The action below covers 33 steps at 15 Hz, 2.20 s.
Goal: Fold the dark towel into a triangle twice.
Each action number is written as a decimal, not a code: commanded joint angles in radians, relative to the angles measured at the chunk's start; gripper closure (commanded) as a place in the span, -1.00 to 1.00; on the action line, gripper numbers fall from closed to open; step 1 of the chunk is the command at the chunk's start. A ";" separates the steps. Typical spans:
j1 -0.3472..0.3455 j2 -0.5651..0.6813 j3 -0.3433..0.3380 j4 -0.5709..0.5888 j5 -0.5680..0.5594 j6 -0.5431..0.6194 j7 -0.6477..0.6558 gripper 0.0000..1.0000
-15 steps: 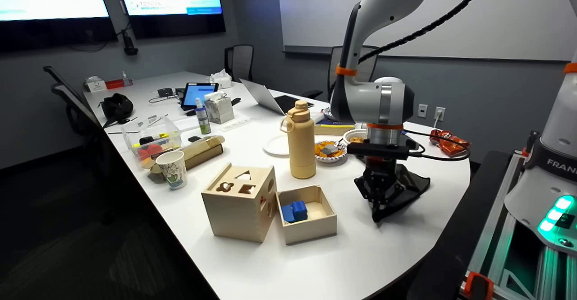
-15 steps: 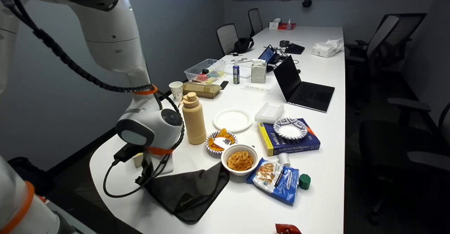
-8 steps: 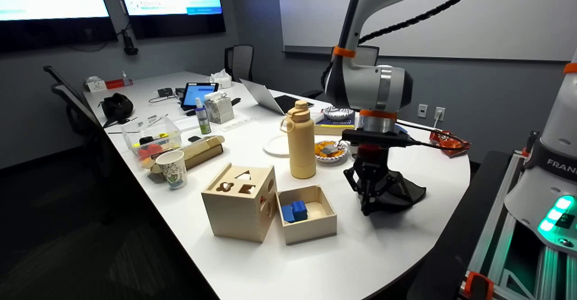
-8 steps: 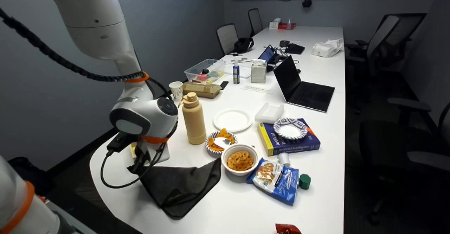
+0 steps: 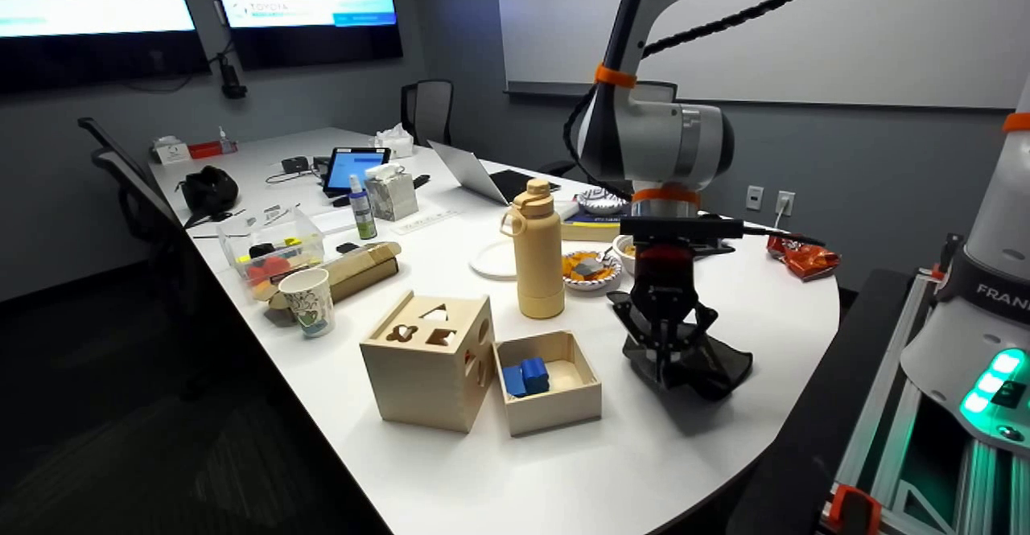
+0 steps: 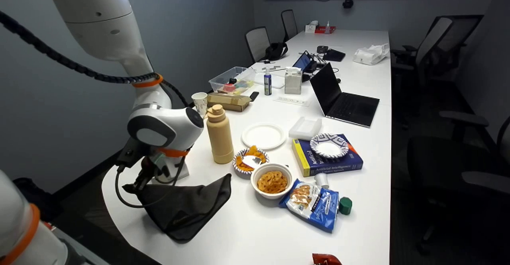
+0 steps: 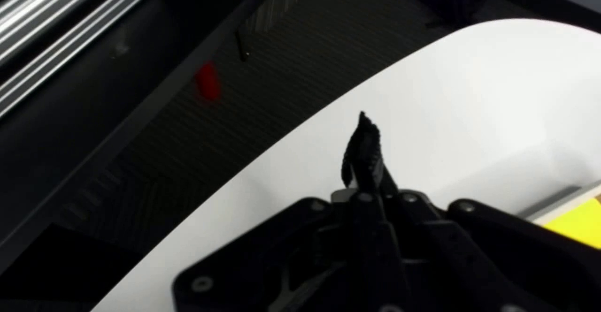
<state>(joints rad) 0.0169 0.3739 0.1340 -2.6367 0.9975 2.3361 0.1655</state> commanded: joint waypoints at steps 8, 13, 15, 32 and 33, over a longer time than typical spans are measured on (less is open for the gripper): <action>-0.018 -0.082 -0.158 0.024 -0.277 -0.087 -0.004 0.99; -0.020 -0.075 -0.189 0.070 -0.367 -0.048 0.048 0.99; -0.018 -0.059 -0.194 0.092 -0.398 -0.034 0.080 0.99; -0.062 0.059 -0.191 0.186 -0.453 0.188 0.168 0.99; -0.064 0.063 -0.191 0.193 -0.455 0.194 0.170 0.99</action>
<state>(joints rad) -0.0286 0.4198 -0.0668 -2.4691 0.5463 2.5059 0.3305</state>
